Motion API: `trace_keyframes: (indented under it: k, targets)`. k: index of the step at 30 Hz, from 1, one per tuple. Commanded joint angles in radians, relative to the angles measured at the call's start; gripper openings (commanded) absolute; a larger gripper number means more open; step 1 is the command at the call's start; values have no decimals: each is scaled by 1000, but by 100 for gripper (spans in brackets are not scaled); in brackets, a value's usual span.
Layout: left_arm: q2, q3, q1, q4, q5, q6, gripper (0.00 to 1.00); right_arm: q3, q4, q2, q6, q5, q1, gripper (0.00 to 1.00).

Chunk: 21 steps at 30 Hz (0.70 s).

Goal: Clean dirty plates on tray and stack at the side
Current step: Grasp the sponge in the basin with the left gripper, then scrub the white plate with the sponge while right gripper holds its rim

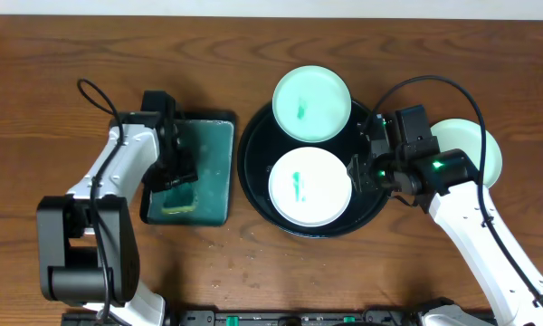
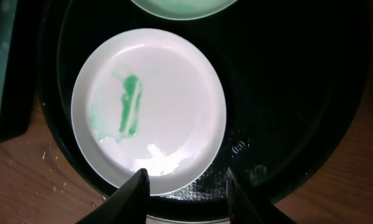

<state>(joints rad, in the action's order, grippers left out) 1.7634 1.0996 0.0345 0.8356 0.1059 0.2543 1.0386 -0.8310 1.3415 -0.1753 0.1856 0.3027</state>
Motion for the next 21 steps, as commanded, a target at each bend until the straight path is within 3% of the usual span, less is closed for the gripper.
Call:
trace_keyframes:
  k: [1,2,4,5,6,11,15,21]
  targets:
    - [17,-90,0,-45,-55,17,50,12,1,1,-11,7,8,38]
    - [21,-117,0,-77,-54,22,46,12,1,1,-11,6,8,38]
    - [21,-148,0,-113,-53,43,27,12,2,1,-11,6,8,38]
    - [21,-150,0,-115,-49,50,11,12,2,1,-11,6,8,37]
    - [21,-147,0,-115,-36,50,8,12,5,1,-11,6,8,37]
    - [-8,-89,1,-61,32,30,7,12,18,14,-69,-85,8,34]
    - [-69,-10,4,22,44,27,7,12,2,57,-241,-283,4,38]
    - [-230,71,48,95,44,8,7,12,39,199,-222,-160,4,51]
